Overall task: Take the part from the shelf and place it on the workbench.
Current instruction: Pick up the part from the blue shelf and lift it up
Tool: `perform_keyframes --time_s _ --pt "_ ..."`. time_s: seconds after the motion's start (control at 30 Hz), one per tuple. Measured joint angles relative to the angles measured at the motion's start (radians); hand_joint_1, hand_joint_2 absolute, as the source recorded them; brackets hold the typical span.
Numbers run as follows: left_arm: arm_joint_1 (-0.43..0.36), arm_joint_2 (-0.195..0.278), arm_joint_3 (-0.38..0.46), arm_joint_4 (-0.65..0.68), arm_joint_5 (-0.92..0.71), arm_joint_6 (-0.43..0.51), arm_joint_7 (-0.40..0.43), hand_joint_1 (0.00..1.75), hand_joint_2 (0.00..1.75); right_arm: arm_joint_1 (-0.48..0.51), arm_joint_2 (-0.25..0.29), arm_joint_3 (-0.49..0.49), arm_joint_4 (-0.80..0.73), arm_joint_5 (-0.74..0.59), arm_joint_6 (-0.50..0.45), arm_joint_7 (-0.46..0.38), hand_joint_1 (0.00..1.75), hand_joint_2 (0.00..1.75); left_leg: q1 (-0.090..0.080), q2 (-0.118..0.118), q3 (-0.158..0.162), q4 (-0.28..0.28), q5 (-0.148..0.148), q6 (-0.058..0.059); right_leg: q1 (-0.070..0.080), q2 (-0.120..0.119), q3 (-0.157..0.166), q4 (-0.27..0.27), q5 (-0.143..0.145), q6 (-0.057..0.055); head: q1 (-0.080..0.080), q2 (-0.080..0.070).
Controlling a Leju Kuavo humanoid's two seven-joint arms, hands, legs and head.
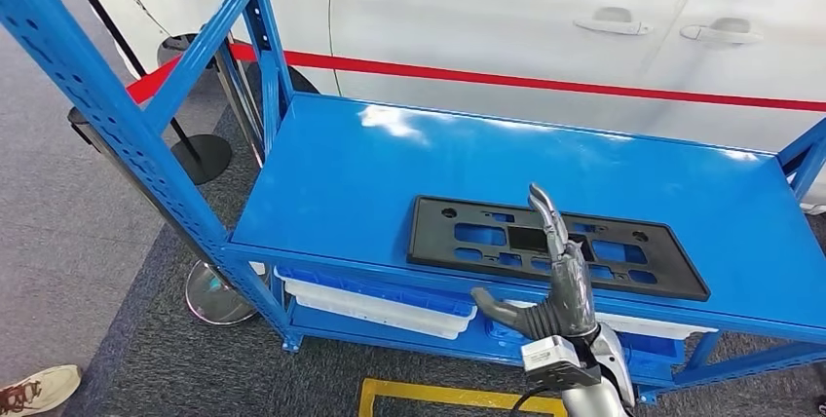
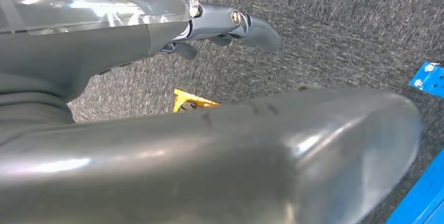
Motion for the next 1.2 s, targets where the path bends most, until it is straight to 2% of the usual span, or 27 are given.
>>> perform_keyframes --time_s 0.03,0.07,0.1,0.17,0.23,0.3,0.37,0.43,0.47,0.5,0.53,0.57,0.63,0.67,0.7,0.8,0.97,1.03,1.07,1.13,1.2 --pt "0.0 0.0 0.0 0.0 0.0 0.0 0.0 0.0 0.0 0.004 -0.005 0.0 0.004 0.002 -0.002 0.0 0.0 1.75 0.0 0.0 0.001 0.0 0.0 0.0 0.0 0.0 0.002 -0.008 0.018 -0.001 0.0 0.0" --pt "0.0 0.0 0.0 0.0 0.0 0.0 0.0 0.0 0.0 0.006 -0.009 0.0 0.006 0.006 -0.006 0.001 0.0 1.75 0.0 0.0 0.003 0.0 -0.001 0.0 0.0 0.0 0.025 -0.06 0.053 -0.004 0.0 0.0" --pt "-0.001 0.0 0.0 0.0 0.0 0.0 0.0 0.0 0.0 0.007 -0.011 0.0 0.007 0.014 -0.012 0.004 0.0 1.75 -0.001 -0.001 0.005 -0.001 -0.002 0.0 0.002 0.0 0.061 -0.134 0.091 -0.01 0.0 0.0" --pt "-0.003 -0.001 0.0 0.0 -0.001 -0.001 0.002 0.0 0.0 0.008 -0.015 -0.002 0.008 0.049 -0.037 0.017 0.0 1.75 -0.003 -0.001 0.007 -0.002 -0.002 -0.005 0.009 -0.001 0.121 -0.26 0.135 -0.025 0.0 0.0" --pt "-0.003 -0.001 -0.001 0.0 -0.004 -0.003 0.003 0.0 0.0 0.018 -0.02 -0.01 0.009 0.118 -0.074 0.039 0.0 1.75 -0.003 -0.002 0.007 -0.007 0.0 -0.015 0.015 -0.001 0.134 -0.292 0.137 -0.034 0.0 0.0" --pt "-0.003 -0.001 -0.003 0.0 -0.009 -0.005 0.003 0.0 0.0 0.032 -0.025 -0.019 0.013 0.202 -0.101 0.063 0.0 1.75 -0.003 -0.002 0.009 -0.01 -0.001 -0.026 0.012 -0.002 0.138 -0.305 0.145 -0.039 0.0 0.0" --pt "-0.005 0.0 -0.007 0.0 -0.014 -0.007 0.003 0.0 0.0 0.04 -0.028 -0.023 0.018 0.275 -0.109 0.083 0.0 1.75 -0.005 -0.001 -0.008 0.036 -0.036 -0.033 0.006 -0.004 0.145 -0.321 0.154 -0.048 0.0 0.0" --pt "-0.005 0.002 -0.012 0.0 -0.019 -0.009 0.003 0.0 0.0 0.045 -0.03 -0.024 0.027 0.352 -0.11 0.107 0.0 1.75 -0.004 -0.001 -0.059 0.156 -0.104 -0.035 0.006 -0.005 0.146 -0.324 0.156 -0.054 -0.001 0.0" --pt "-0.005 0.002 -0.015 0.0 -0.022 -0.01 0.003 0.0 0.0 0.048 -0.03 -0.024 0.035 0.395 -0.11 0.12 0.0 1.75 -0.004 -0.001 -0.085 0.216 -0.128 -0.037 0.007 -0.006 0.144 -0.322 0.156 -0.055 -0.001 0.0" --pt "-0.005 0.002 -0.017 0.0 -0.025 -0.011 0.004 0.0 0.0 0.049 -0.031 -0.023 0.043 0.438 -0.111 0.133 0.0 1.75 -0.003 -0.001 -0.1 0.251 -0.137 -0.039 0.008 -0.006 0.142 -0.318 0.155 -0.055 -0.001 0.0" --pt "-0.005 0.003 -0.02 0.0 -0.027 -0.011 0.004 0.0 0.0 0.05 -0.031 -0.022 0.052 0.477 -0.112 0.144 0.0 1.75 -0.003 -0.001 -0.097 0.25 -0.127 -0.041 0.008 -0.005 0.14 -0.314 0.154 -0.055 -0.001 0.0" --pt "-0.006 0.004 -0.021 0.0 -0.029 -0.012 0.004 0.0 0.0 0.05 -0.031 -0.019 0.059 0.509 -0.113 0.152 0.0 1.75 -0.003 -0.001 -0.074 0.208 -0.099 -0.041 0.008 -0.004 0.138 -0.309 0.152 -0.054 -0.001 0.0" --pt "-0.009 0.006 -0.023 0.0 -0.03 -0.013 0.005 0.0 0.0 0.05 -0.031 -0.012 0.071 0.54 -0.115 0.161 0.0 1.75 -0.004 -0.001 -0.006 0.075 -0.045 -0.038 0.008 -0.002 0.134 -0.294 0.145 -0.046 -0.001 0.0" --pt "-0.01 0.006 -0.024 0.0 -0.03 -0.014 0.005 0.0 0.0 0.05 -0.031 -0.01 0.076 0.545 -0.117 0.163 0.0 1.75 -0.005 -0.002 0.018 0.028 -0.031 -0.033 0.01 -0.002 0.131 -0.287 0.142 -0.041 -0.001 0.0" --pt "-0.011 0.007 -0.025 0.0 -0.03 -0.015 0.005 0.0 0.0 0.049 -0.031 -0.008 0.08 0.548 -0.118 0.163 0.0 1.75 -0.006 -0.003 0.028 0.006 -0.028 -0.028 0.011 -0.001 0.128 -0.282 0.14 -0.036 0.0 0.0" --pt "-0.01 0.007 -0.027 0.0 -0.031 -0.017 0.006 0.0 0.0 0.049 -0.031 -0.007 0.088 0.551 -0.121 0.163 0.0 1.75 -0.01 -0.004 0.027 0.003 -0.023 -0.014 0.011 -0.001 0.126 -0.281 0.143 -0.026 0.001 0.0" --pt "-0.01 0.007 -0.027 0.0 -0.031 -0.017 0.006 0.0 0.0 0.049 -0.03 -0.006 0.09 0.551 -0.122 0.163 0.0 1.75 -0.009 -0.004 0.027 0.0 -0.021 -0.01 0.011 0.0 0.126 -0.28 0.144 -0.024 0.001 0.0" --pt "-0.01 0.006 -0.029 0.0 -0.031 -0.017 0.006 0.0 0.0 0.049 -0.031 -0.006 0.091 0.552 -0.122 0.163 0.0 1.75 -0.005 -0.002 0.028 -0.003 -0.017 -0.005 0.01 0.0 0.123 -0.269 0.132 -0.018 0.002 0.0" --pt "-0.011 0.006 -0.03 0.0 -0.031 -0.017 0.006 0.0 0.0 0.048 -0.031 -0.005 0.092 0.553 -0.123 0.163 0.0 1.75 -0.003 -0.002 0.027 -0.005 -0.015 -0.001 0.009 0.0 0.115 -0.25 0.116 -0.014 0.003 0.0" --pt "-0.01 0.006 -0.032 0.0 -0.033 -0.018 0.006 0.0 0.0 0.046 -0.033 0.005 0.102 0.594 -0.133 0.178 0.0 1.75 -0.002 -0.001 0.024 -0.007 -0.012 0.004 0.003 -0.001 0.06 -0.126 0.057 -0.002 0.006 0.0" --pt "-0.011 0.006 -0.039 0.0 -0.04 -0.021 0.005 0.0 0.0 0.026 -0.035 0.056 0.139 0.676 -0.152 0.221 0.0 1.75 -0.003 -0.001 0.022 -0.007 -0.011 0.001 0.005 -0.002 0.076 -0.155 0.078 -0.012 0.006 0.0"
